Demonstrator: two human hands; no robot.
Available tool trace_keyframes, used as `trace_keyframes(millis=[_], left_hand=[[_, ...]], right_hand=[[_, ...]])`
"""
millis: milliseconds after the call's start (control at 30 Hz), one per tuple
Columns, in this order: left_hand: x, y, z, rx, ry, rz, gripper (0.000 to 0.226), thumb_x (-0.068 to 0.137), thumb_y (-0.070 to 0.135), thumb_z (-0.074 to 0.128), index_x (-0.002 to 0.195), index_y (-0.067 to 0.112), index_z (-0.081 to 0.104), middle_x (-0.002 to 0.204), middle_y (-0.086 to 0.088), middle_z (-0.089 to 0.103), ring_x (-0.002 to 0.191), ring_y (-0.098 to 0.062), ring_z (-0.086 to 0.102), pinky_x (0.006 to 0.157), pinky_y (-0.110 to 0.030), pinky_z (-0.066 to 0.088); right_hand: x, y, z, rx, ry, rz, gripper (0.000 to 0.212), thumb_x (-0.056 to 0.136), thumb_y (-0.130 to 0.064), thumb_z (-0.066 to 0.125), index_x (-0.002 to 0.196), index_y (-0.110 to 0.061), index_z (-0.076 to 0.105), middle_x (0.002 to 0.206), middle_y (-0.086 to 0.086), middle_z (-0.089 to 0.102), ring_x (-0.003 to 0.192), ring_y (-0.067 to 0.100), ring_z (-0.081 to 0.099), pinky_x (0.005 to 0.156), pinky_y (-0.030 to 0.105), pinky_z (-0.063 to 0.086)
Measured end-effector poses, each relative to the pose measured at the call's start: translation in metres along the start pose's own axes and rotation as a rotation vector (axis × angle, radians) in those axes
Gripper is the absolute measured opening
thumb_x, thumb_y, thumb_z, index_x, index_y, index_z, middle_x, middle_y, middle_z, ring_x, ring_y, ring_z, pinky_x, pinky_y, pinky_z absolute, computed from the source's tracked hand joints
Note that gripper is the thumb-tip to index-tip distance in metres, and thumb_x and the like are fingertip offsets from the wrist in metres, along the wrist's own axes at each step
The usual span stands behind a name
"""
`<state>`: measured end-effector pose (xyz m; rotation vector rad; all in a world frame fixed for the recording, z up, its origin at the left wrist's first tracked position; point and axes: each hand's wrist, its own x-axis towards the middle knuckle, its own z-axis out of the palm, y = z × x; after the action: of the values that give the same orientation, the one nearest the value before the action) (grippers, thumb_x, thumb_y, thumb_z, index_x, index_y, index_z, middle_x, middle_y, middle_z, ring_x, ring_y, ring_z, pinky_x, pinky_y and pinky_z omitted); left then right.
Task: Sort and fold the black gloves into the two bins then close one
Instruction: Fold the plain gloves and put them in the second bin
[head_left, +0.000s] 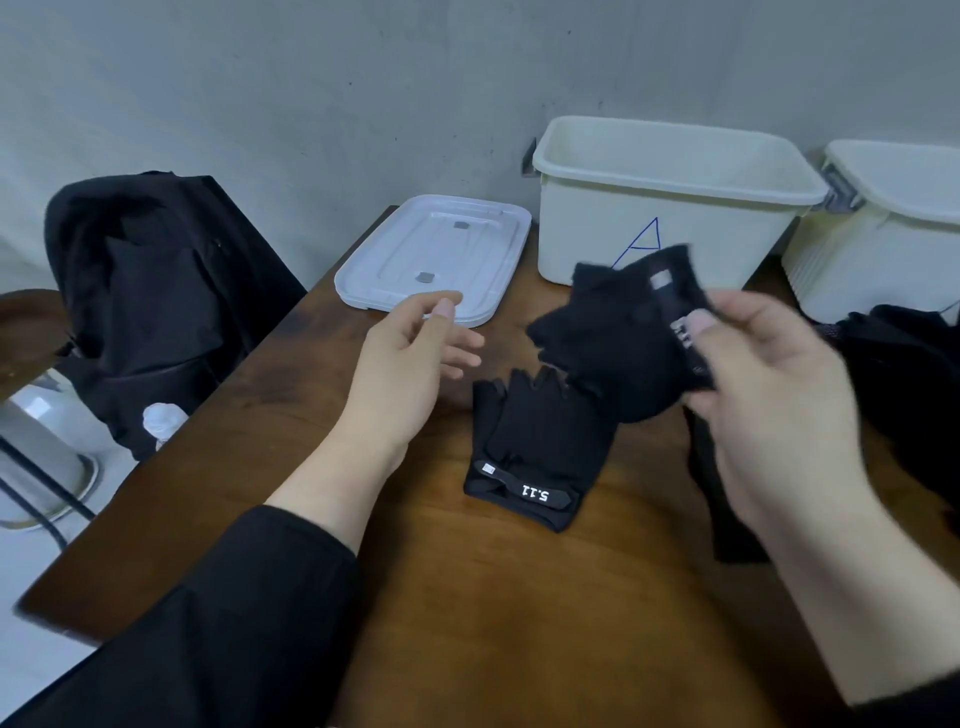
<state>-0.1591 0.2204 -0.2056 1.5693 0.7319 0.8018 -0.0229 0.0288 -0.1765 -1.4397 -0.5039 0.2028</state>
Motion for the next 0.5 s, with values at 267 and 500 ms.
trace_keyframes(millis=[267, 500], left_hand=[[0.001, -0.016, -0.005, 0.588, -0.385, 0.165, 0.026, 0.09, 0.041, 0.071, 0.116, 0.038, 0.068, 0.115, 0.022, 0.066, 0.111, 0.004, 0.058, 0.107, -0.026, 0.04], [-0.004, -0.014, -0.001, 0.833, -0.516, 0.214, 0.036, 0.087, 0.047, 0.073, 0.122, 0.043, 0.065, 0.117, 0.021, 0.056, 0.106, 0.004, 0.036, 0.108, -0.028, 0.024]], right_hand=[[0.021, -0.016, -0.026, 0.199, -0.041, 0.141, 0.027, 0.101, -0.003, 0.054, 0.123, -0.011, 0.066, 0.115, 0.015, 0.074, 0.109, 0.028, 0.072, 0.09, 0.049, 0.059], [0.027, -0.025, -0.03, -0.108, -0.12, 0.04, 0.022, 0.099, -0.006, 0.056, 0.098, -0.02, 0.073, 0.098, 0.008, 0.078, 0.096, 0.03, 0.075, 0.091, 0.054, 0.058]])
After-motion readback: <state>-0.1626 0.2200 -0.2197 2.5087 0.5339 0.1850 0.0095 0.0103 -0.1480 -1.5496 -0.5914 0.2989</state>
